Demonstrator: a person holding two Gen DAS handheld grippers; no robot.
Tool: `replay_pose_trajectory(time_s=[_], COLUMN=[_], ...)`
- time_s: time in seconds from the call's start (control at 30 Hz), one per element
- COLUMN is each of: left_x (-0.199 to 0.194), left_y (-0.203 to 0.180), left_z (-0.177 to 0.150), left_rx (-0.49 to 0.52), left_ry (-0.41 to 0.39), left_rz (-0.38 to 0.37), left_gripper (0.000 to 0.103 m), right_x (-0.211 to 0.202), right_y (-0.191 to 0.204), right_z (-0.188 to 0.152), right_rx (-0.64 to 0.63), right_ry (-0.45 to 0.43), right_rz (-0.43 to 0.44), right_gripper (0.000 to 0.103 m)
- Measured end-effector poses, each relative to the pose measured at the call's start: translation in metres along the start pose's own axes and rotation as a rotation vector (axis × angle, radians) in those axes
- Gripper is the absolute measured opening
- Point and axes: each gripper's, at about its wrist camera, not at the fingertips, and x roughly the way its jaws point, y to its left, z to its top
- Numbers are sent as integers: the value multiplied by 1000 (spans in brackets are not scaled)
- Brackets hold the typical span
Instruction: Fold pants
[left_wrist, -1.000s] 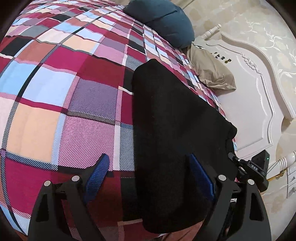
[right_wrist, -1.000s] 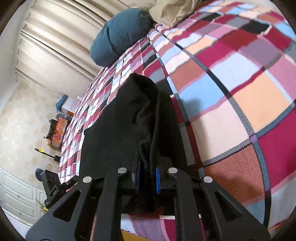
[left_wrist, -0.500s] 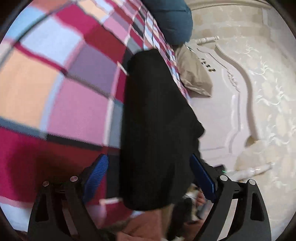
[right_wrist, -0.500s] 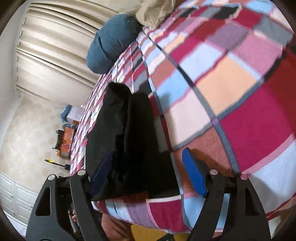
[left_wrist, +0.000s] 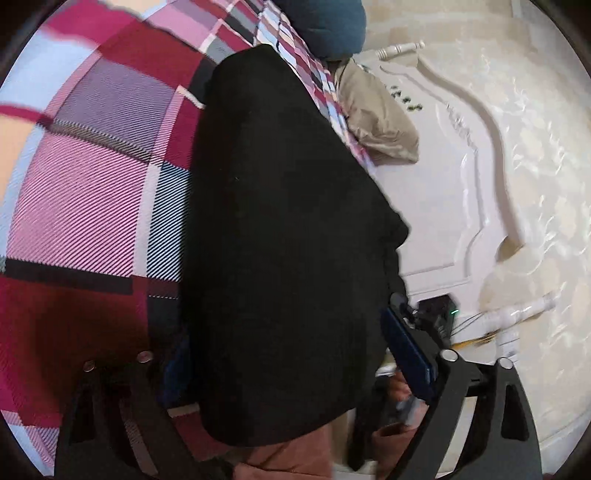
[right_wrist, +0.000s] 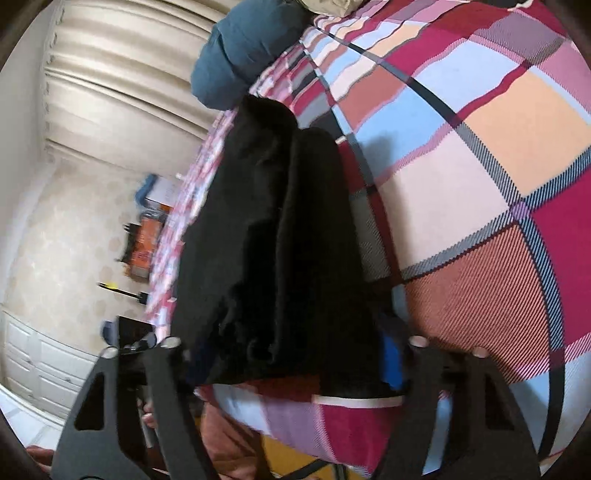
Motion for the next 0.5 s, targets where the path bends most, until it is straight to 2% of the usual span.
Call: replay_pose_trajectory(time_s=[0.07,0.1,0.2,0.37,0.5], left_x=[3,1,-1,-7,-11], left_y=[-4,-2,3,2,2], left_z=[-2,-2,-3,-4,-4], left_rx=[39,35,7,12,18], left_ry=[-2,-8,-27,-46,-67], left_rz=[79,83,86,92,99], left_gripper=[59,53,44,34,32], right_x=[-1,-1,-1,-2,2], right_y=[0,1,4,15,26], right_z=[-1,-2,-5,-6,-4], right_rx=[-9,-13,-33,-62,-91], right_ry=[0,-1,-6,-19,-32], right_rz=[-9,-5,-2,-15,0], right_gripper=[50,46,40,37,36])
